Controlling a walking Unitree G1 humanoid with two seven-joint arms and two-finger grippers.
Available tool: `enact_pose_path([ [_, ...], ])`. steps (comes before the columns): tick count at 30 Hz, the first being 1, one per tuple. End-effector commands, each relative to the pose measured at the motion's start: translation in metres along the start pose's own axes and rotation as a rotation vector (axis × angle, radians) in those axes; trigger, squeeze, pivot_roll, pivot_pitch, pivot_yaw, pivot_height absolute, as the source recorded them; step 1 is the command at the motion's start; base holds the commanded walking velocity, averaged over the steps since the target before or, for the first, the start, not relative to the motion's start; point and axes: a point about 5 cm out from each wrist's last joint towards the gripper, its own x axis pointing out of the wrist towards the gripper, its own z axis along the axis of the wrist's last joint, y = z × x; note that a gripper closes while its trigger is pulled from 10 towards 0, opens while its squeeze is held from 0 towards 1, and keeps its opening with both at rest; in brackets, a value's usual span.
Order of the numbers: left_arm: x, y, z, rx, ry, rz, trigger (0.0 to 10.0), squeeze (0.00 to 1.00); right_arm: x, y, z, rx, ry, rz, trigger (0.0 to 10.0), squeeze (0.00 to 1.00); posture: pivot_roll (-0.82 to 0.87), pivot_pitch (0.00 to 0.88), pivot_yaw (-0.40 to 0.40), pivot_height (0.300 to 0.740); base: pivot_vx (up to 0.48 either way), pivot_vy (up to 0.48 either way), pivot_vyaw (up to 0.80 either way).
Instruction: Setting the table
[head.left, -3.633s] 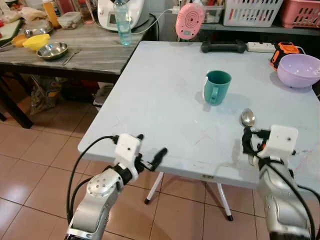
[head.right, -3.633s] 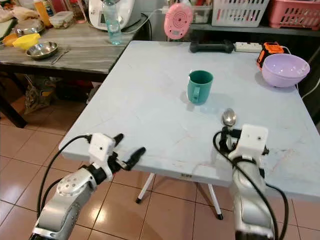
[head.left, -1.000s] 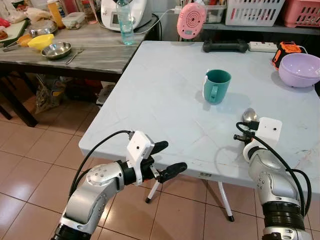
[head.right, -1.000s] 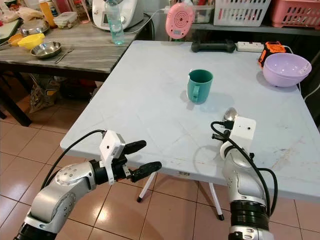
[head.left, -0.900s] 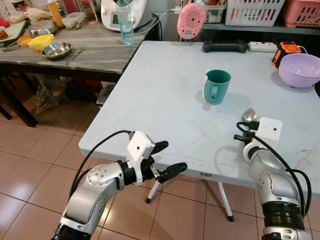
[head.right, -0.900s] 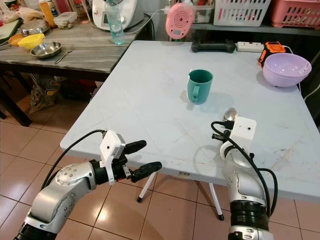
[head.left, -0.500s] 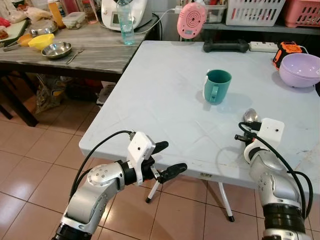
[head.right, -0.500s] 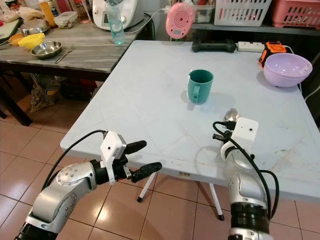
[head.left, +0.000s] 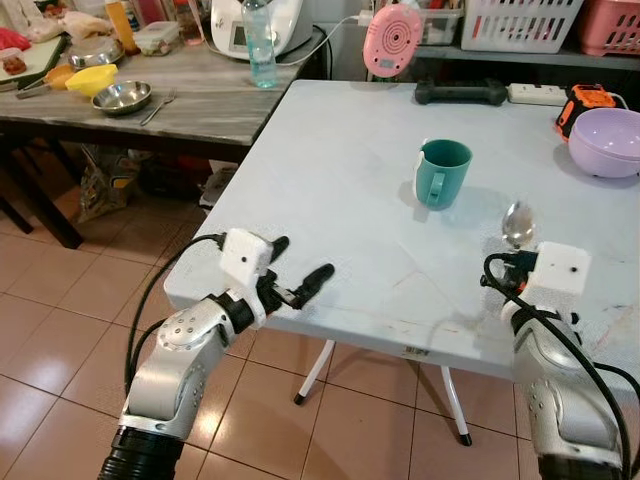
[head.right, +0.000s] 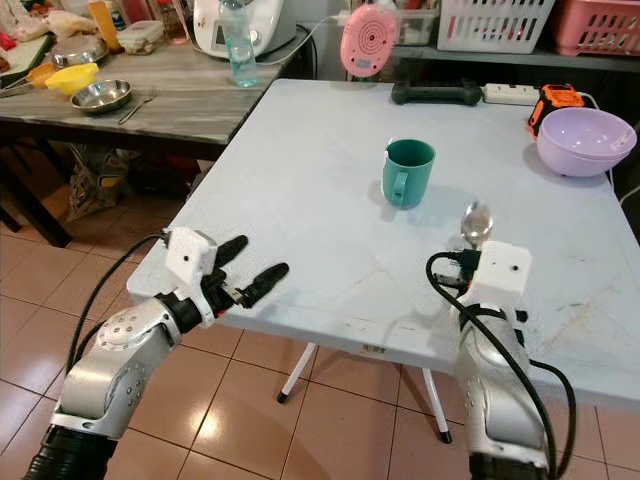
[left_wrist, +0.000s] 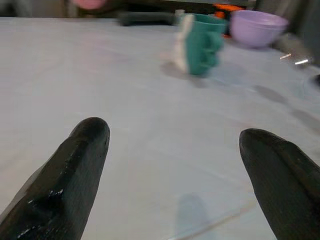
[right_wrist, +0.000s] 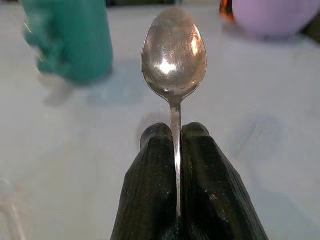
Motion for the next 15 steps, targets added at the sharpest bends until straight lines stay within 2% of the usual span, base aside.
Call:
enact_pose_path([
  [1, 0.001, 0.008, 0.005, 0.022, -0.019, 0.057, 10.0, 0.00, -0.005, 0.002, 0.008, 0.002, -0.058, -0.001, 0.0, 0.00, -0.08, 0.062, 0.073, 0.740, 0.000, 0.000, 0.00],
  [2, 0.002, 0.013, 0.005, 0.018, -0.021, 0.114, 10.0, 0.00, -0.009, 0.001, 0.011, 0.009, -0.087, -0.009, 0.3, 0.00, -0.09, 0.059, 0.073, 0.740, 0.000, 0.000, 0.00],
  [3, 0.002, 0.013, 0.005, 0.018, -0.021, 0.114, 10.0, 0.00, -0.009, 0.001, 0.011, 0.009, -0.087, -0.009, 0.3, 0.00, -0.09, 0.059, 0.073, 0.740, 0.000, 0.000, 0.00],
  [5, 0.003, 0.020, 0.005, 0.031, -0.026, 0.188, 10.0, 0.00, -0.012, 0.001, 0.016, -0.001, -0.117, -0.010, 5.5, 0.00, -0.09, 0.054, 0.075, 0.740, 0.000, 0.000, 0.00],
  [6, 0.003, 0.023, 0.006, 0.030, -0.031, 0.213, 10.0, 0.00, -0.013, 0.002, 0.018, -0.008, -0.130, -0.011, 10.0, 0.00, -0.09, 0.054, 0.075, 0.740, 0.000, 0.000, 0.00],
  [11, 0.003, 0.034, 0.008, 0.042, -0.049, 0.293, 10.0, 0.00, -0.015, 0.003, 0.020, -0.003, -0.151, -0.011, 10.0, 0.00, -0.09, 0.045, 0.070, 0.740, 0.000, 0.000, 0.00],
  [15, 0.003, 0.038, 0.007, 0.030, -0.052, 0.329, 10.0, 0.00, -0.016, 0.006, 0.012, 0.008, -0.120, -0.010, 10.0, 0.00, -0.08, 0.034, 0.061, 0.740, 0.000, 0.000, 0.00],
])
